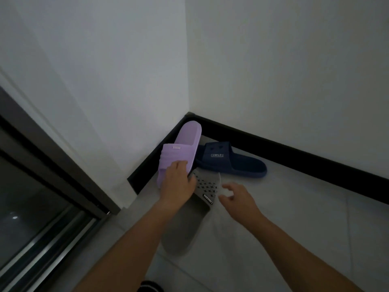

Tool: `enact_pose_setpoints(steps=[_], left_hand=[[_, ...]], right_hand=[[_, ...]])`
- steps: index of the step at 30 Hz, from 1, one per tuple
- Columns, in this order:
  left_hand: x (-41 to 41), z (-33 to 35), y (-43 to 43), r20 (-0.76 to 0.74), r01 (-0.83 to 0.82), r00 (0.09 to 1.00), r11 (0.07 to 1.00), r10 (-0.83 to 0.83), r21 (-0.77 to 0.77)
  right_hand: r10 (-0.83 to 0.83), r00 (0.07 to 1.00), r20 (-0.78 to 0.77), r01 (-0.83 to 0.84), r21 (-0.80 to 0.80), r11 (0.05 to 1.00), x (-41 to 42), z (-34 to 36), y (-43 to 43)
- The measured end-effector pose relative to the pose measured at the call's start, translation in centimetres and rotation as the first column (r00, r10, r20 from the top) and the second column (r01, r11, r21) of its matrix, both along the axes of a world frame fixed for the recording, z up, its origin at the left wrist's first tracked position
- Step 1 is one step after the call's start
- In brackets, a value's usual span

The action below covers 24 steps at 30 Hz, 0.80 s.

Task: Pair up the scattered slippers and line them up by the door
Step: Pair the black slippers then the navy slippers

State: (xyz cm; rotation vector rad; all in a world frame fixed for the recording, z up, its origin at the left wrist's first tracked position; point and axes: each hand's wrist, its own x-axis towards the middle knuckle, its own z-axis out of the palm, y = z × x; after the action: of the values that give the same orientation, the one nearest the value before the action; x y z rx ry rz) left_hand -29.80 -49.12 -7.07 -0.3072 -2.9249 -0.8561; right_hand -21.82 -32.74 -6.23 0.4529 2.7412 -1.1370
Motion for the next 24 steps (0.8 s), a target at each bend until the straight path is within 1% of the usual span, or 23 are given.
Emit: enact_pose_setpoints(steps=[1,3,4,6,8,11,13,14,17,19,21,23,24], left_hand=[[-0.7,-0.2,0.1,0.018,-0.023,1.0,1.0,0.024,-0.009],[-1.1,-1.0,0.4,0.007,-0.04,0.999,0.993,0.041,-0.109],[-1.0,-1.5,0.6,-0.011,-0.035,0.999,0.986,0.034,-0.164],[-0.3,-2.4,0.9,-0.024,-0.018,1.0,0.973,0.013,-0.232],[0.2,-3.1,1.1,-0.03,-0.022,0.999,0.97,0.015,-0.242],[1.1,-3.4,2.3,-0.024,-0.006,1.0,0.982,0.002,-0.187],[2.1,-3.5,3.6,0.005,0.02,1.0,0.984,-0.02,-0.177],[2.2,-3.4,4.0,0.022,0.003,1.0,0.986,0.0,-0.166],[1.4,-2.6,4.6,0.081,-0.096,0.991,0.991,0.104,-0.096],[0.9,-1.8,4.7,0.083,-0.104,0.991,0.994,0.105,-0.023],[1.1,-1.2,5.1,0.087,-0.08,0.994,0.988,0.069,0.129],[1.7,-0.7,5.9,0.171,-0.068,0.985,0.942,0.012,0.327],[2.0,-0.5,6.5,0.224,-0.074,0.974,0.916,-0.018,0.394]], right_hand=[[-0.024,0.998,-0.05,0.024,0.01,1.0,-1.3,0.2,0.3],[-0.031,0.992,-0.12,0.031,0.005,0.999,-3.7,0.5,1.0],[-0.036,0.991,-0.126,0.034,-0.013,0.999,-4.8,0.6,1.2],[-0.071,0.994,-0.086,0.066,-0.068,0.996,-6.9,0.6,1.3],[-0.105,0.994,-0.01,0.103,-0.138,0.985,-8.4,0.2,1.0],[-0.13,0.987,0.099,0.15,-0.234,0.961,-9.1,-0.4,0.4],[-0.187,0.976,0.109,0.211,-0.284,0.935,-8.6,-0.9,0.6],[-0.22,0.97,0.103,0.241,-0.309,0.92,-8.2,-1.1,0.7],[-0.281,0.957,0.07,0.288,-0.347,0.893,-7.4,-1.6,1.0],[-0.348,0.935,0.074,0.347,-0.403,0.847,-6.8,-1.8,0.9],[-0.404,0.908,0.114,0.402,-0.514,0.758,-5.8,-1.8,1.1],[-0.434,0.889,0.148,0.433,-0.583,0.687,-4.0,-1.7,1.6],[-0.444,0.88,0.166,0.447,-0.601,0.662,-3.0,-1.6,2.0]])
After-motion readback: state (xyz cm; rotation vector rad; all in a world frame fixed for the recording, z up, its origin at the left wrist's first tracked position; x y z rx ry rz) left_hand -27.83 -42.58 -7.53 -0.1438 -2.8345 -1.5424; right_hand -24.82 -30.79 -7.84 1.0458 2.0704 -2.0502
